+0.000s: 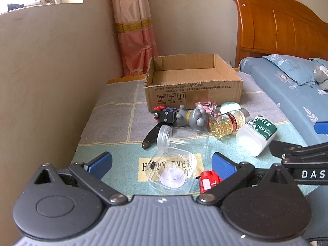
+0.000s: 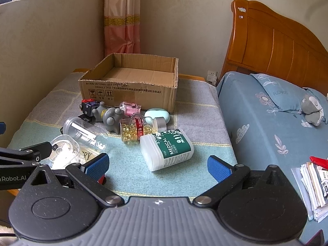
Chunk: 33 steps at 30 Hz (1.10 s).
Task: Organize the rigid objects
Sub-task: 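Move both tools toward the clear cup and the red toy train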
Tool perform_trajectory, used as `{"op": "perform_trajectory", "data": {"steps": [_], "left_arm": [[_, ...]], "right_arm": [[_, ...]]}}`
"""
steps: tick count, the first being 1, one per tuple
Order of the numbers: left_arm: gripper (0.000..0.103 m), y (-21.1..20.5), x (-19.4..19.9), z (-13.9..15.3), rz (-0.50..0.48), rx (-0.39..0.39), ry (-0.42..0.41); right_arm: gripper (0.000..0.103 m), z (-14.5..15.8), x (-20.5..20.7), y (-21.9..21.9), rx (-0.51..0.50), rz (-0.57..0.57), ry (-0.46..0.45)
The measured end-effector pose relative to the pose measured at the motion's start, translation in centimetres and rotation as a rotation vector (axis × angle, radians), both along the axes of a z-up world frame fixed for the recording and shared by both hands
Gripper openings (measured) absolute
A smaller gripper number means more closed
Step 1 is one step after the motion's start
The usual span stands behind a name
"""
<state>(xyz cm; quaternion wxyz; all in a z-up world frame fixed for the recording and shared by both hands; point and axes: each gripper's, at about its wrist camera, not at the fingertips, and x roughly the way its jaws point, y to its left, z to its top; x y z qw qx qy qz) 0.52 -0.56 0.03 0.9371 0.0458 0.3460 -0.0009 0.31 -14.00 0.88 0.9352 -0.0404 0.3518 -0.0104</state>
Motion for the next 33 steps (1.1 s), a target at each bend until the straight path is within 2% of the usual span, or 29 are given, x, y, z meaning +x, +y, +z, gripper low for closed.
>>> {"op": "perform_trajectory", "data": {"steps": [16,23,29,33], "left_arm": [[0.102,0.6,1.7,-1.3,-0.107,-0.015,0.037],[0.102,1.4,2.5,-3.1,-0.157,-0.011,0.081],[0.102,2.4,3.4,-5.1,-0.195,-0.028,0.136],[0.102,2.8,3.4,-5.9,-0.230,-0.022,0.140]], "right_arm": [[0.103,-0.6,1.2,-0.2,-0.002,0.048,0.010],[0.103,-1.8,1.3,-0.3,-0.007,0.171,0.005],[0.103,-4.1,1.6,-0.9,0.057,0.288,0.051],[0.103,-5.9,1.7,-0.6,0.057,0.369,0.092]]}}
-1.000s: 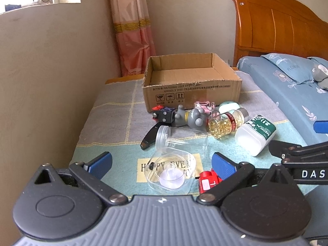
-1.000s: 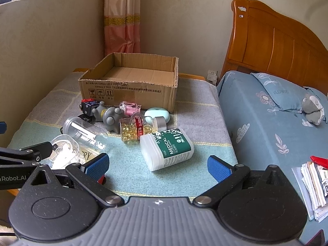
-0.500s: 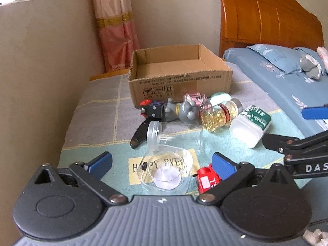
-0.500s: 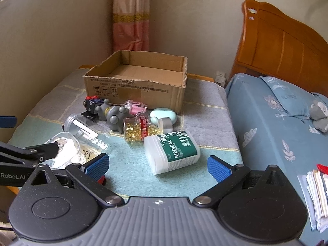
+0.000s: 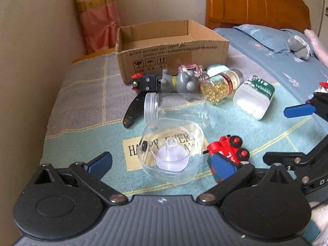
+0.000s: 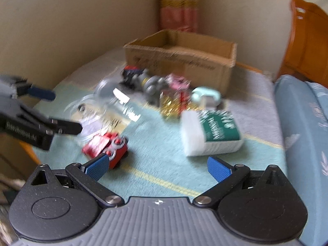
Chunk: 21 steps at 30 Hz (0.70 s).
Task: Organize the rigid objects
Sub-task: 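Move both tools toward the clear cup and the red toy train, then grasp the clear cup with the left tool while the right tool grasps the red train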
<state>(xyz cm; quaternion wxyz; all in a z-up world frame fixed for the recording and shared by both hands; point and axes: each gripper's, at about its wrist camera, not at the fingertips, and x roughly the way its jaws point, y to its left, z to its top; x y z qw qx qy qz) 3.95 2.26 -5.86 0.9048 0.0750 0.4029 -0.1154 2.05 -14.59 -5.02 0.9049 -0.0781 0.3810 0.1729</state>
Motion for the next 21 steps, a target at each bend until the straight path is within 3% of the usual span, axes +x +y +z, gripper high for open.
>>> {"op": "perform_trajectory", "data": {"steps": [15,18,21], "left_arm": [[0.101,0.7,2.8,-2.4,-0.066,-0.051,0.012],[0.097,0.7,3.2,-2.8,-0.090,-0.068,0.017],[0.087,0.7,3.2,-3.0,-0.125,-0.088,0.016]], "right_arm": [[0.103,-3.4,1.9,2.2,-0.056,0.202,0.091],[0.103,-3.5,2.0,2.3,-0.055,0.225,0.084],[0.103,-3.6,2.0,2.2,-0.050,0.242,0.071]]}}
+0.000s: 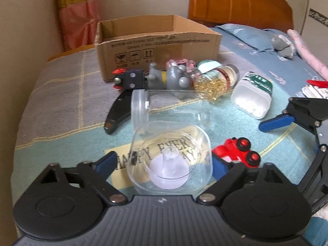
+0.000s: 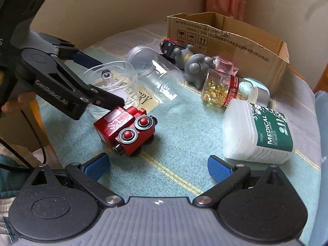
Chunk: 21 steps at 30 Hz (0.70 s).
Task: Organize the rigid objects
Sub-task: 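Grasp the clear cup with the left tool while the right tool grasps the red train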
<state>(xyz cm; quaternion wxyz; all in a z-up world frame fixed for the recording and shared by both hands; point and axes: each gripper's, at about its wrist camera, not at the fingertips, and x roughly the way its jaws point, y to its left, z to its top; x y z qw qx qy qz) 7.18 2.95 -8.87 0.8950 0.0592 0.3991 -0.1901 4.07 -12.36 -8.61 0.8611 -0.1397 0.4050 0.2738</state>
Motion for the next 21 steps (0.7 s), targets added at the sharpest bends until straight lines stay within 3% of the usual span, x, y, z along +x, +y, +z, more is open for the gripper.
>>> {"op": "perform_trajectory", "data": {"steps": [3,12,21], "left_arm": [[0.076,0.1,0.1,0.0,-0.022,-0.028,0.010],[0.076,2.8,-0.3,-0.1,0.100,-0.010,0.014],[0.090,2.8,-0.3,-0.8,0.126,-0.002,0.025]], "right_arm": [[0.103,-0.3,-0.2,-0.2,0.020,0.021,-0.030],[0.103,-0.4,0.8,1.2,0.023,0.077,-0.034],[0.103,-0.5,2.9,4.3,0.023,0.246,-0.028]]}}
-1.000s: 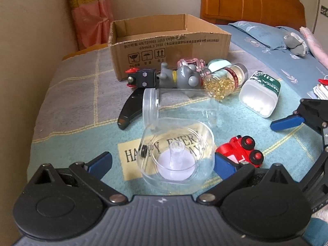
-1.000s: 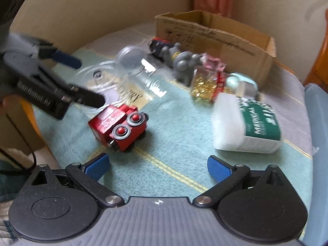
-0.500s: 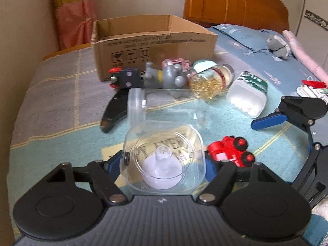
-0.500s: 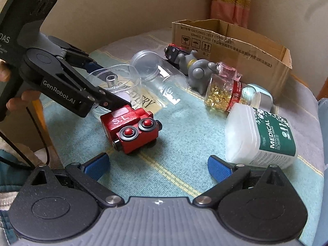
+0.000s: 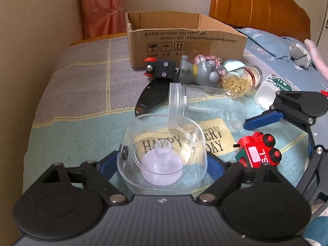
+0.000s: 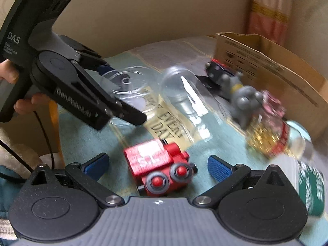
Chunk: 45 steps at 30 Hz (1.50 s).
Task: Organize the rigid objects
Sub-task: 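Grasp the clear cup with the left tool while the right tool grasps the red train, then carry the cup with the left tool into the box while the right tool drops the train in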
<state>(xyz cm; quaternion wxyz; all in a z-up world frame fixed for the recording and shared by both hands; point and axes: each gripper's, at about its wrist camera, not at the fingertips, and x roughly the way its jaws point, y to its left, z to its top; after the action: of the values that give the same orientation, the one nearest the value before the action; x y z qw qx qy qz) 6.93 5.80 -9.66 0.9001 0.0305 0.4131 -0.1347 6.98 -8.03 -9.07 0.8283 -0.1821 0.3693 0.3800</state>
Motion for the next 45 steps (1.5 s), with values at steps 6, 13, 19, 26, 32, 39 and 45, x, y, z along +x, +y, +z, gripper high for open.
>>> {"op": "perform_trajectory", "data": {"steps": [6,13,19,26,32,39,45], "left_arm": [[0.094,-0.1,0.2,-0.3,0.000,0.020,-0.005],[0.094,0.0,0.5,-0.1,-0.025,0.021,0.001],[0.088,0.2,0.4,0.4,-0.052,0.008,-0.011],[0.075,0.0,0.4,0.6,-0.086,0.018,0.002],[0.075,0.1,-0.3,1.4,-0.109,0.040,0.003],[0.075,0.1,-0.8,3.2,-0.128,0.052,-0.002],[0.075,-0.4,0.5,5.9,-0.149,0.052,-0.026]], "right_arm": [[0.103,0.3,-0.9,0.2,-0.026,0.068,0.032],[0.099,0.9,-1.8,0.8,-0.062,0.132,0.021],[0.083,1.9,-1.2,0.6,-0.108,0.176,-0.003],[0.064,2.2,-1.7,-0.2,-0.096,0.172,0.032],[0.056,2.8,-1.7,-0.4,-0.107,0.106,0.050],[0.056,3.5,-1.8,-1.7,-0.094,0.056,0.066],[0.056,5.8,-0.8,-3.2,-0.051,-0.002,0.042]]}}
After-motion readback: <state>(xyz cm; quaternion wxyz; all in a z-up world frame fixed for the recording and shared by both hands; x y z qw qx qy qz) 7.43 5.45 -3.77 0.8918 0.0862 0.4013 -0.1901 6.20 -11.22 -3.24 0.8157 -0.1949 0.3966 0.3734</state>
